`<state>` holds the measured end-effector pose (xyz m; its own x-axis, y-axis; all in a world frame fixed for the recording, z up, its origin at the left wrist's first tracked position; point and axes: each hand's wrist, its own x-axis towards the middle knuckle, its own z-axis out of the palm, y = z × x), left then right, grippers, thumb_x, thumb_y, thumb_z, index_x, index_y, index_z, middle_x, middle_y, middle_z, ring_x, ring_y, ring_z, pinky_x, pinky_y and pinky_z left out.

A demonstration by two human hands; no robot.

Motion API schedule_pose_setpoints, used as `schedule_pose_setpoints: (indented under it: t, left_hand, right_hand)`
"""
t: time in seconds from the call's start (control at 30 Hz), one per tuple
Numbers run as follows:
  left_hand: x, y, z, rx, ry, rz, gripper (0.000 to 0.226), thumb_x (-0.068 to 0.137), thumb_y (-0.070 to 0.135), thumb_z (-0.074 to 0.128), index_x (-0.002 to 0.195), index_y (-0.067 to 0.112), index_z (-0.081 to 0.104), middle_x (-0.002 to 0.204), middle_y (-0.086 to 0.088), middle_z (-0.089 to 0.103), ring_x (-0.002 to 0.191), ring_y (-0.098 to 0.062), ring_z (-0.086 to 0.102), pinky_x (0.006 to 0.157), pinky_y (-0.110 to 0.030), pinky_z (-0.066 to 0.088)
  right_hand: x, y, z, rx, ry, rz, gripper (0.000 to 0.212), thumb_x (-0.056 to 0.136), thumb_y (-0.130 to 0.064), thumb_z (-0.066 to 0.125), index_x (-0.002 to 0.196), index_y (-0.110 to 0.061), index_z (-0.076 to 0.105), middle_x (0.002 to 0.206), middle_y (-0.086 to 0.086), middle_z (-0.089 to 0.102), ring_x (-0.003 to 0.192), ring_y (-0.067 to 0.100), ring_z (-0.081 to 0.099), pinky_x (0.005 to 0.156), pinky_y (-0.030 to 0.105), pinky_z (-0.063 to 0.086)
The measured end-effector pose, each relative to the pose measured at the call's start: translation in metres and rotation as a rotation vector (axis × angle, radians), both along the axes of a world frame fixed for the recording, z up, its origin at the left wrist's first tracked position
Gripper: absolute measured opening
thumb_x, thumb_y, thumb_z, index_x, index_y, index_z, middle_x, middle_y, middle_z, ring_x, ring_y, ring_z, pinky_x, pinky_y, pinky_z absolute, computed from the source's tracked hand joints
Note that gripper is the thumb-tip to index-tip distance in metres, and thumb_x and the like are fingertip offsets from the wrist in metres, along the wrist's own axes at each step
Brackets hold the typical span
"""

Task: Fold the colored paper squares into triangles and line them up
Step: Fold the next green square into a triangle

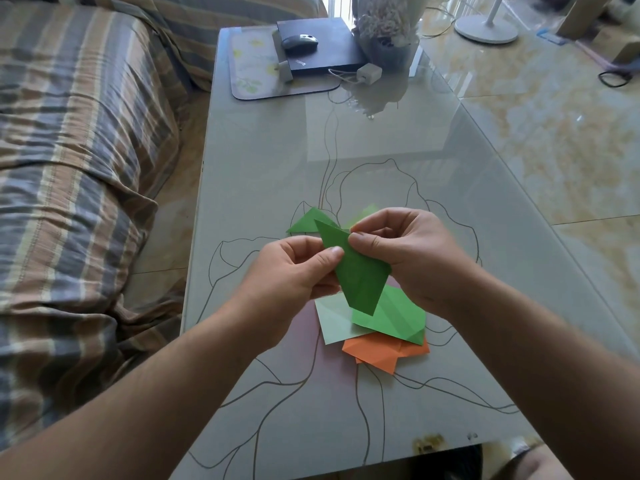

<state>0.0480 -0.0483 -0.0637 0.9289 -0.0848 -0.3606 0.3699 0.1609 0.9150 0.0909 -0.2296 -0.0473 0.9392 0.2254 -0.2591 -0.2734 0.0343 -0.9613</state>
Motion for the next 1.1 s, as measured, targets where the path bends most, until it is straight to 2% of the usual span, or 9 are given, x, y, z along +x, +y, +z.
schedule_pose_setpoints:
  t: [0.1,0.17,0.27,0.33,0.47,0.57,0.7,0.93,1.1]
  left_hand:
    - [0.001,0.003,0.001,0.016,-0.007,0.002,0.03,0.089,0.02,0.071,0.109,-0.002,0.071,0.103,-0.022,0.077,0.102,-0.04,0.074,0.098,-0.054,0.058]
    - [0.001,0.004,0.001,0.043,-0.009,0.01,0.022,0.092,0.014,0.07,0.108,-0.001,0.072,0.101,-0.021,0.078,0.1,-0.04,0.074,0.097,-0.054,0.058]
    - [0.001,0.004,0.002,0.131,-0.026,-0.014,0.016,0.094,0.01,0.071,0.107,0.003,0.075,0.098,-0.017,0.079,0.097,-0.037,0.076,0.095,-0.053,0.059]
    - [-0.001,0.005,0.004,0.194,-0.043,-0.055,0.015,0.092,0.012,0.075,0.105,0.006,0.076,0.096,-0.013,0.08,0.094,-0.032,0.077,0.093,-0.052,0.06]
    - [-0.007,0.002,0.006,0.226,-0.04,-0.19,0.017,0.091,0.012,0.076,0.108,0.007,0.077,0.099,-0.009,0.08,0.096,-0.027,0.077,0.093,-0.049,0.061]
    - [-0.009,0.0,0.007,0.24,-0.048,-0.244,0.016,0.093,0.008,0.074,0.108,0.008,0.077,0.1,-0.007,0.08,0.098,-0.025,0.077,0.094,-0.047,0.06]
    - [-0.009,0.0,0.01,0.245,-0.053,-0.237,0.016,0.095,0.018,0.071,0.107,0.01,0.077,0.1,-0.006,0.08,0.099,-0.024,0.076,0.094,-0.048,0.06]
    - [-0.006,0.001,0.008,0.184,-0.001,-0.192,0.02,0.099,0.019,0.066,0.1,0.002,0.076,0.098,-0.013,0.079,0.097,-0.031,0.076,0.093,-0.047,0.061]
    - [-0.005,0.001,0.009,0.191,-0.002,-0.188,0.02,0.099,0.02,0.066,0.095,0.004,0.077,0.095,-0.012,0.08,0.094,-0.029,0.077,0.09,-0.044,0.062]
  right_hand:
    - [0.0,-0.001,0.0,-0.002,0.025,0.004,0.007,0.086,0.0,0.077,0.086,-0.007,0.075,0.083,0.02,0.067,0.079,0.028,0.067,0.083,0.048,0.054]
    - [0.001,-0.001,0.0,0.003,0.057,0.024,0.006,0.089,-0.002,0.075,0.089,-0.008,0.075,0.088,0.024,0.064,0.083,0.031,0.065,0.083,0.048,0.054]
    - [0.001,-0.002,0.003,-0.044,0.081,0.078,0.012,0.093,-0.008,0.073,0.104,-0.006,0.072,0.102,0.033,0.069,0.081,0.026,0.07,0.072,0.035,0.059]
    - [0.0,-0.003,0.004,-0.126,0.065,0.12,0.019,0.093,-0.015,0.075,0.11,-0.008,0.073,0.107,0.026,0.073,0.078,0.021,0.071,0.065,0.028,0.058]
    - [-0.003,-0.001,0.003,-0.205,0.046,0.201,0.012,0.092,-0.021,0.076,0.099,-0.012,0.076,0.087,0.006,0.075,0.072,0.013,0.067,0.059,0.023,0.051]
    - [-0.002,-0.001,0.002,-0.205,0.045,0.208,0.008,0.092,-0.015,0.075,0.086,-0.01,0.076,0.08,0.009,0.068,0.071,0.018,0.061,0.063,0.029,0.048]
    - [0.001,-0.003,0.004,-0.142,0.107,0.148,0.009,0.09,-0.015,0.076,0.084,-0.01,0.072,0.074,0.007,0.064,0.074,0.025,0.057,0.069,0.035,0.049]
    - [0.007,-0.006,0.005,0.053,0.232,-0.031,0.014,0.09,-0.015,0.076,0.08,-0.012,0.066,0.073,0.008,0.068,0.065,0.025,0.066,0.078,0.044,0.052]
    - [0.009,-0.007,0.005,0.105,0.241,-0.049,0.014,0.09,-0.014,0.075,0.079,-0.012,0.065,0.071,0.008,0.069,0.064,0.024,0.066,0.074,0.041,0.054]
